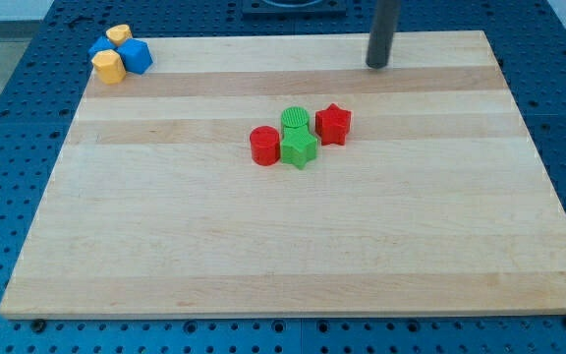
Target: Move your arm towards yellow hexagon
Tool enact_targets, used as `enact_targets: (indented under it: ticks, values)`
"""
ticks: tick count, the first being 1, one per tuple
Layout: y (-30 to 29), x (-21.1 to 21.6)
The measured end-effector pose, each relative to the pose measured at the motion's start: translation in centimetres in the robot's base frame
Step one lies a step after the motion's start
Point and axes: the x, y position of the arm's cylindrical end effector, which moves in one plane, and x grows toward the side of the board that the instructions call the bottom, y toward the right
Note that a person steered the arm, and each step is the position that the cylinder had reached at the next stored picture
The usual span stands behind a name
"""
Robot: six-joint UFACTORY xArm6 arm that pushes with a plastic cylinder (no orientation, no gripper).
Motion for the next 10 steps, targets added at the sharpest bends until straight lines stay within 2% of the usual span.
enact_targets:
  ticks: [1, 7, 9, 10]
  values:
    - [-2.3, -2.6]
    - [-3.0, -3.5]
    - [-9.0, -5.2]
    - [-10.4, -2.2]
